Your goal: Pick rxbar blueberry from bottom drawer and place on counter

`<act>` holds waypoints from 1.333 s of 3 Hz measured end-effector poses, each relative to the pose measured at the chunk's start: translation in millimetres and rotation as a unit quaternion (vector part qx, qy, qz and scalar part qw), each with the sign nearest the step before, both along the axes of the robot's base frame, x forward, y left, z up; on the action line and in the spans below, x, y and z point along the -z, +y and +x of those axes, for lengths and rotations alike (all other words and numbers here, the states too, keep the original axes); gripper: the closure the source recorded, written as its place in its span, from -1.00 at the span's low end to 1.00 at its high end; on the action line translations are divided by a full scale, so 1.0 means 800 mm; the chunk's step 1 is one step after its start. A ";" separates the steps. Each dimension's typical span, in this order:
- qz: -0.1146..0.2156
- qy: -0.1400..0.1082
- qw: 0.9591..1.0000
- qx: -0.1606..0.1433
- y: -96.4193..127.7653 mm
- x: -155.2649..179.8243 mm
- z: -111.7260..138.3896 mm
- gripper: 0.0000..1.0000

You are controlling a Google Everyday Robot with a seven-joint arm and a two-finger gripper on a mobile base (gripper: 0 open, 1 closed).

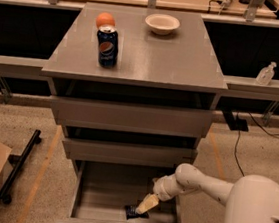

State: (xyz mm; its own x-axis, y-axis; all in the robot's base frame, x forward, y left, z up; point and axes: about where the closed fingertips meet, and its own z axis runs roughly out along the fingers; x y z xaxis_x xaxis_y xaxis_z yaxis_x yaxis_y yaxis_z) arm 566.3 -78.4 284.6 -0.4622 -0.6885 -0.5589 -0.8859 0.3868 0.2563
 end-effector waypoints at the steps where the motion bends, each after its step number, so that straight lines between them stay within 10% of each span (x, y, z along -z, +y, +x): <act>1: -0.001 0.009 1.000 0.005 0.005 0.039 0.002 -1.00; 4: 0.005 0.025 0.999 0.022 0.015 0.111 0.005 -1.00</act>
Offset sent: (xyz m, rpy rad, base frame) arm 0.0122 0.0113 -0.1061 -0.0175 0.0118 -0.0807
